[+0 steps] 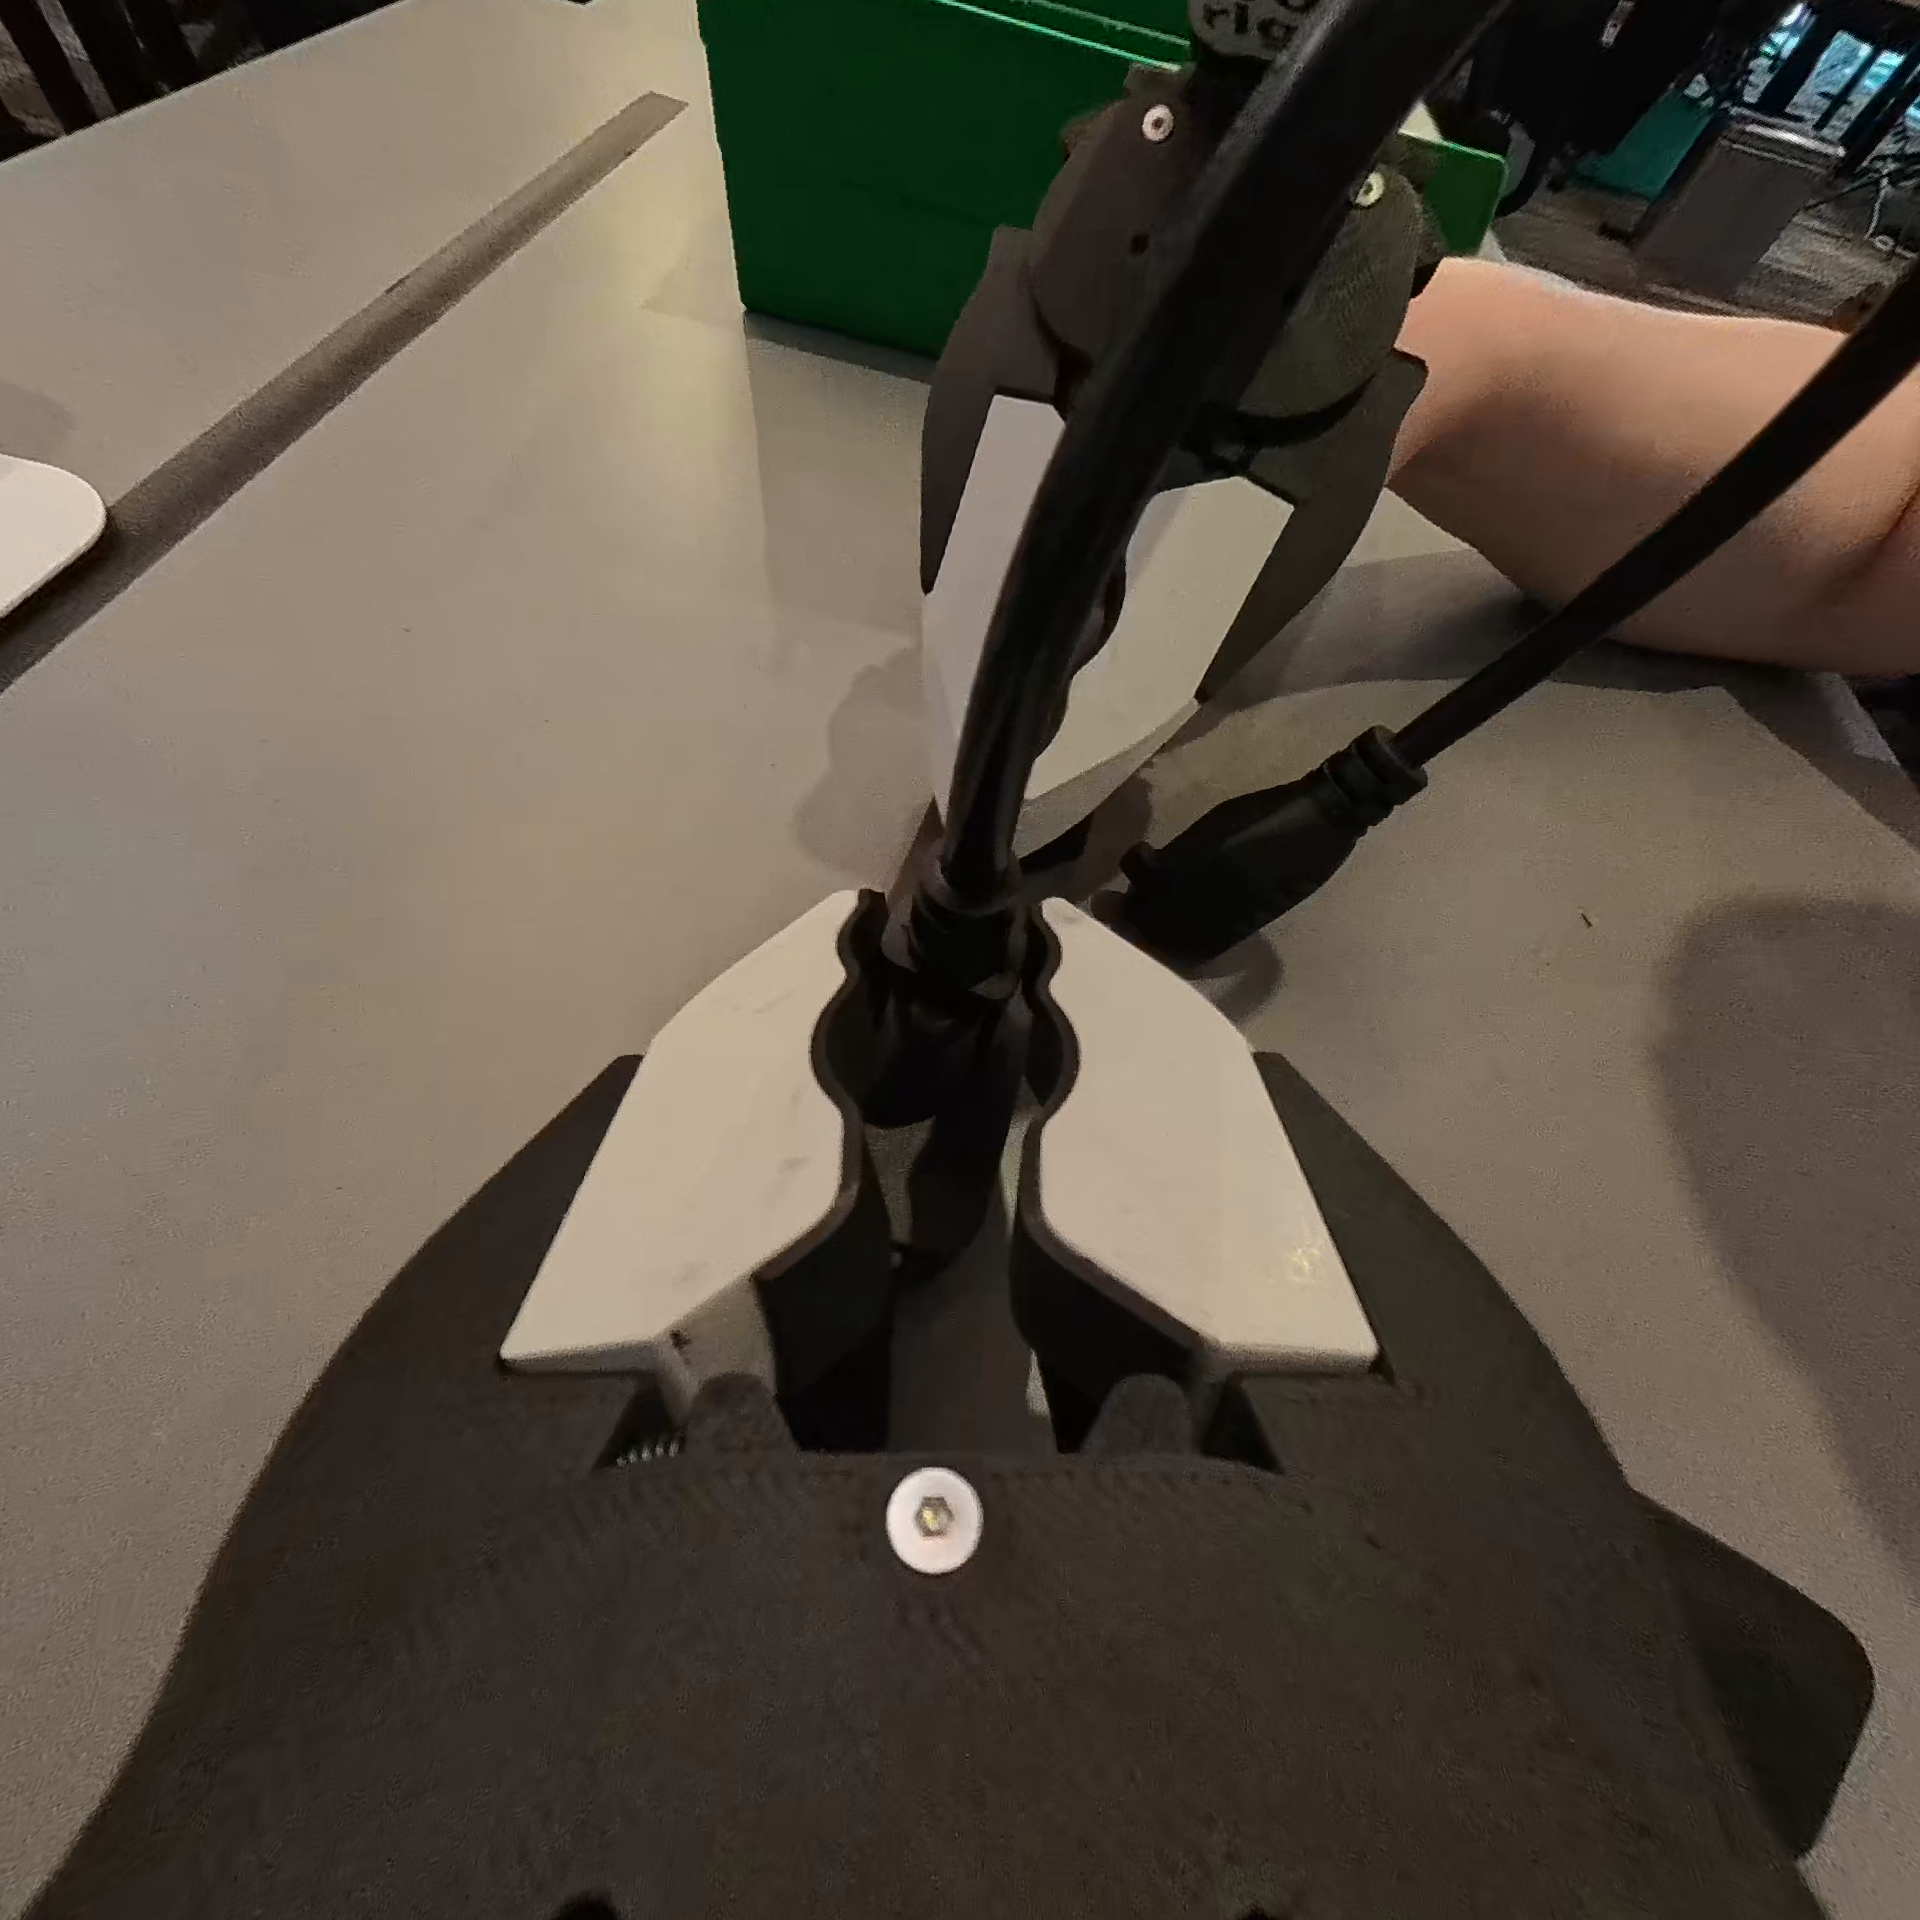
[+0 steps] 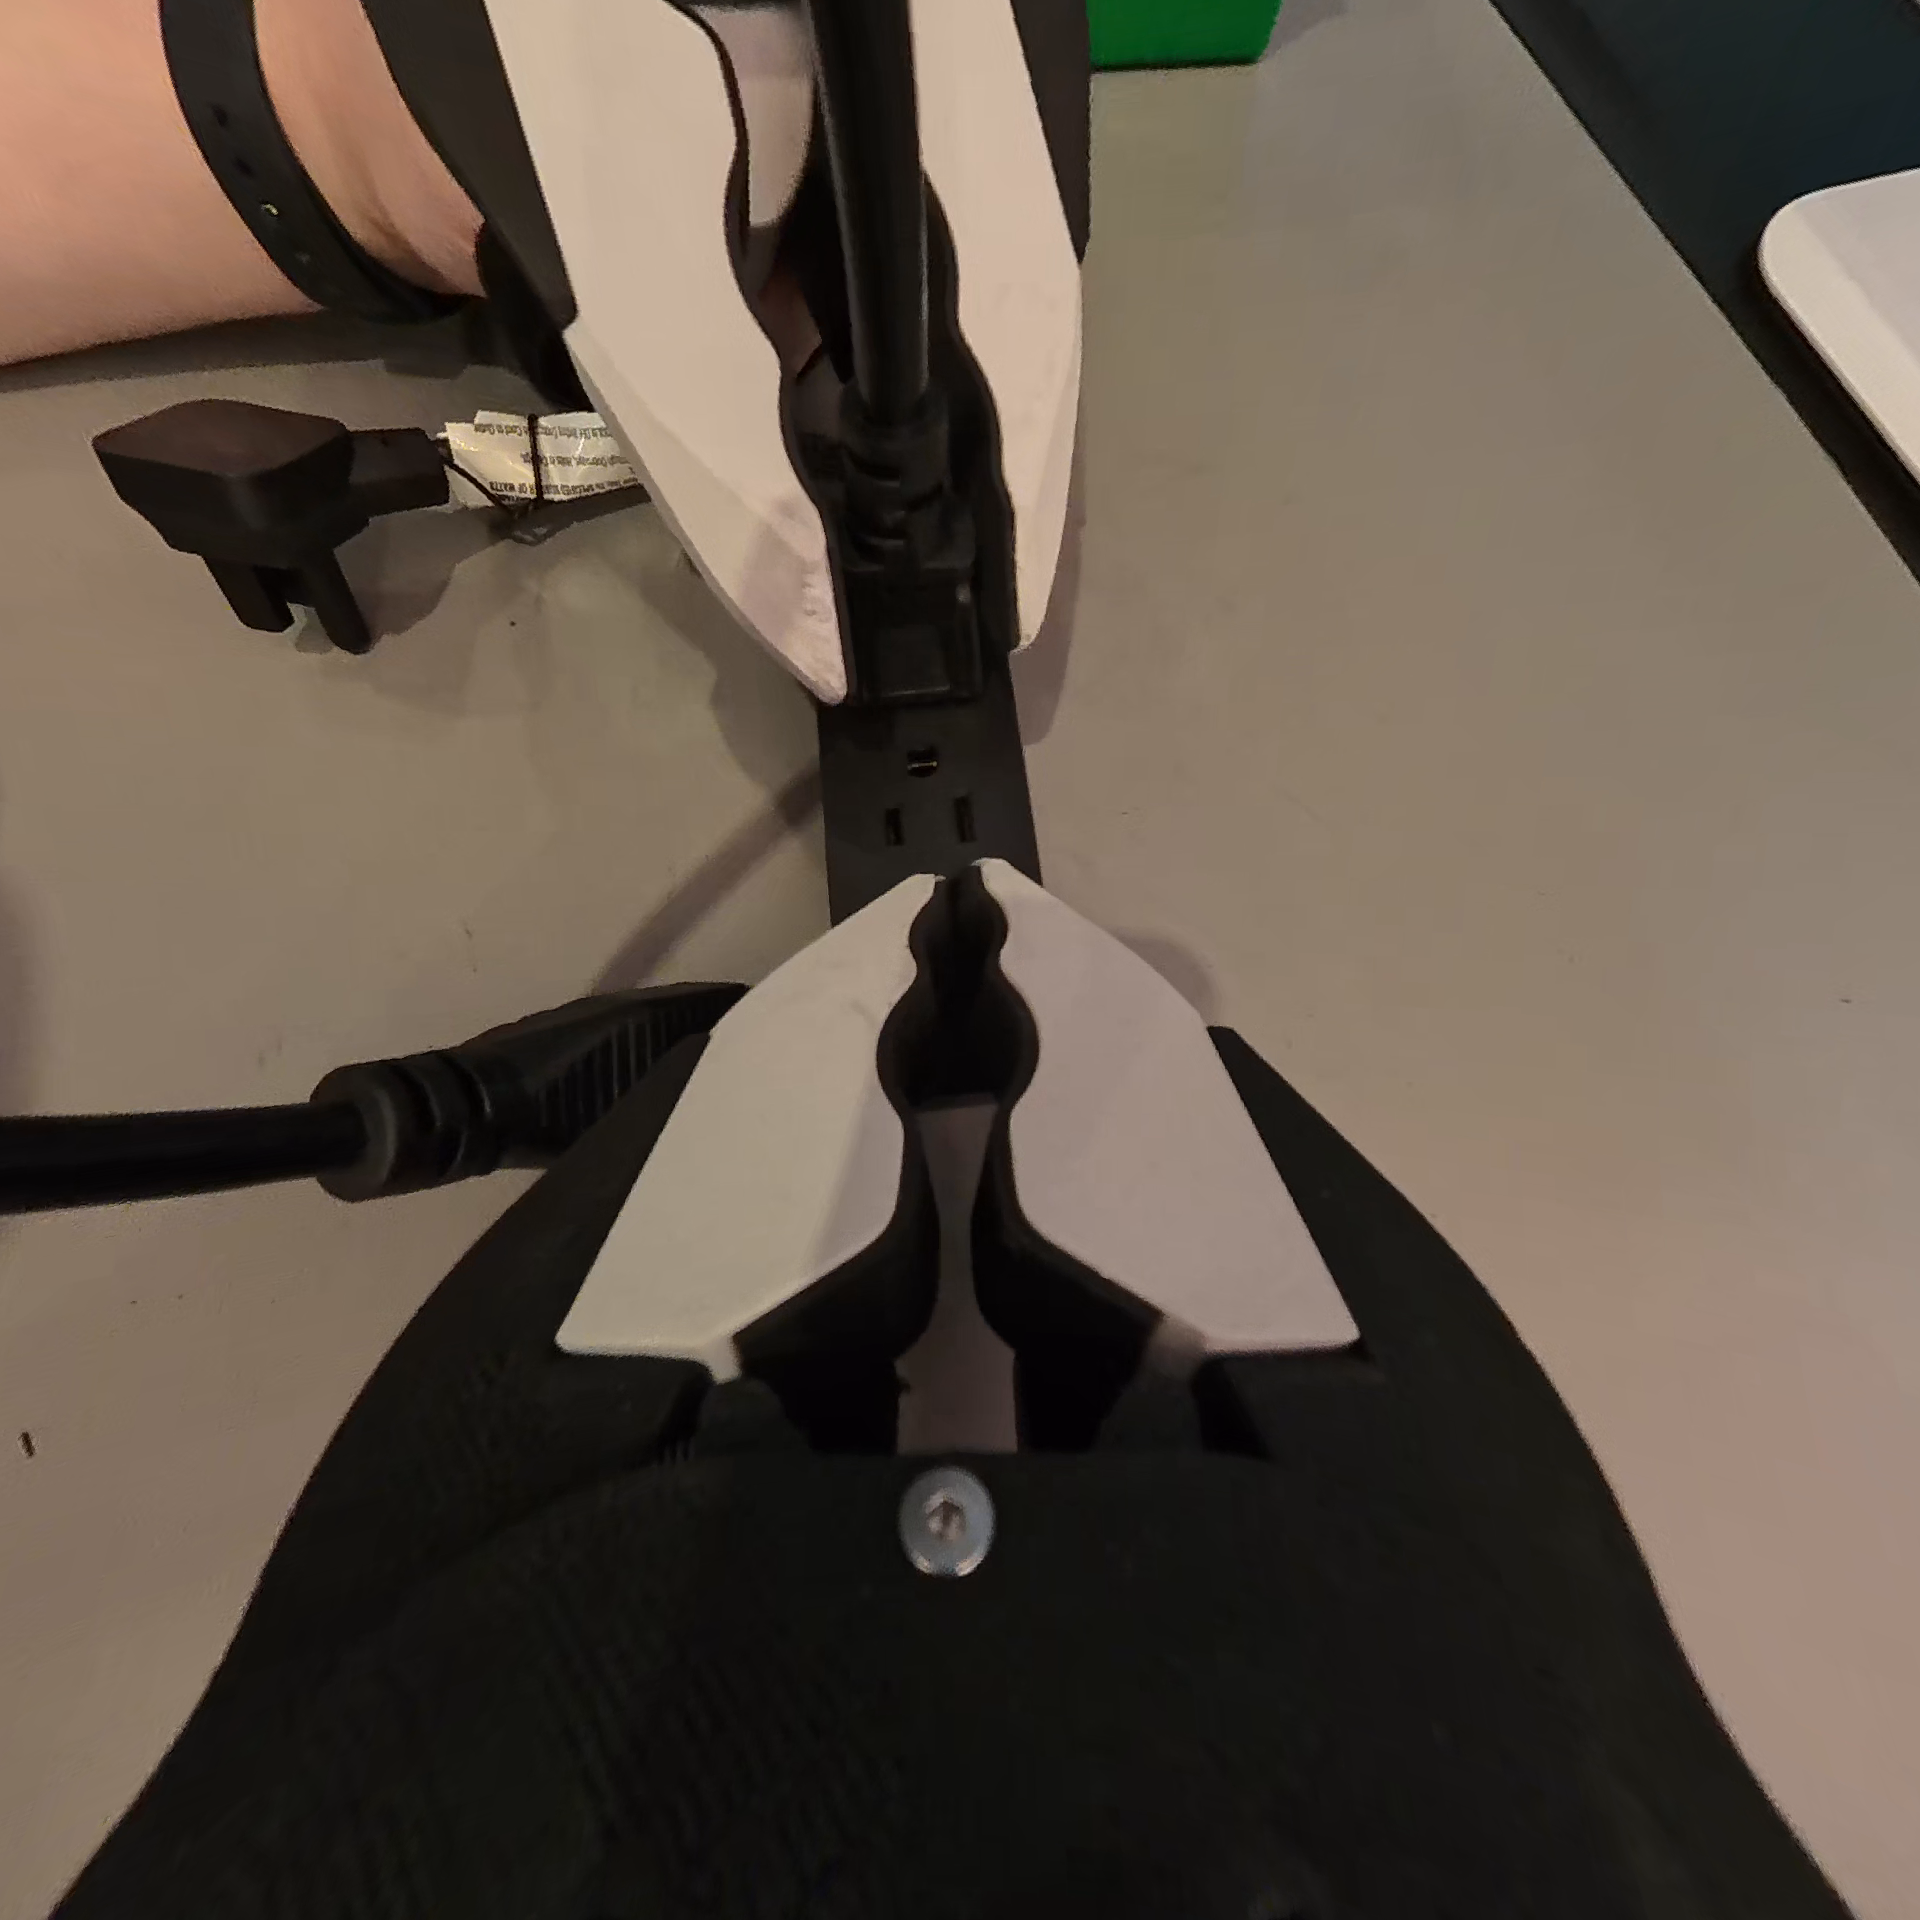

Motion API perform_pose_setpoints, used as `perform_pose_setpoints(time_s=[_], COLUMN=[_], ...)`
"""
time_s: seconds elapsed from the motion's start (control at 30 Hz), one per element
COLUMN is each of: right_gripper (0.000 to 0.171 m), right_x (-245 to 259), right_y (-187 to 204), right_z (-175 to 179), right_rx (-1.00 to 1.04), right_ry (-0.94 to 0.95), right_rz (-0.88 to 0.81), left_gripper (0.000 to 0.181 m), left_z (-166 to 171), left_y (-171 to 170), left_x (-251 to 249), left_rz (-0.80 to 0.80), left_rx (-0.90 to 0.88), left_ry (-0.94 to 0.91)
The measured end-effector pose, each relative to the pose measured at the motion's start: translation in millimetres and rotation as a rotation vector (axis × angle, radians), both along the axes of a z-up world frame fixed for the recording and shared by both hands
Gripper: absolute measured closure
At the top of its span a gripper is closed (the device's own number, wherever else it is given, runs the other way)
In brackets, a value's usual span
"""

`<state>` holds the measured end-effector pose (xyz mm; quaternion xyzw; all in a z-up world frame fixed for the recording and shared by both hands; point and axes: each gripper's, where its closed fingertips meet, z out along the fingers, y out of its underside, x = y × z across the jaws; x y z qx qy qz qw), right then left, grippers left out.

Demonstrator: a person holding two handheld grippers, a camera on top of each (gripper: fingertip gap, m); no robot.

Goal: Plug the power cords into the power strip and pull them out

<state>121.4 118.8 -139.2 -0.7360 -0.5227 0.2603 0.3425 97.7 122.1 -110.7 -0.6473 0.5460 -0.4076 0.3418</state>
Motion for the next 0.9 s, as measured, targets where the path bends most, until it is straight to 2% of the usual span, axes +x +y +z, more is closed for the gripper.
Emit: perform_pose_setpoints(time_s=[0.23,0.4,0.6,0.9], right_gripper=[0.162,0.162,0.161,0.161], right_x=[-1.3,-1.2,-3.1,-2.7], right_y=[1.0,1.4,0.3,1.9], right_z=[0.2,0.2,-0.5,1.0], right_rx=[-0.016,-0.008,-0.016,-0.005], right_ry=[0.000,-0.009,0.008,-0.010], right_rz=[-0.009,-0.005,-0.001,-0.010], left_gripper=[0.159,0.159,0.158,0.159], left_z=[1.0,1.9,1.2,4.9], left_y=[2.9,4.4,3.0,6.6], left_x=[2.3,6.2,-0.9,8.1], left_rz=[0.010,0.031,0.002,0.041], left_rx=[-0.033,0.014,-0.060,-0.010], left_ry=[0.014,0.043,0.001,0.037])
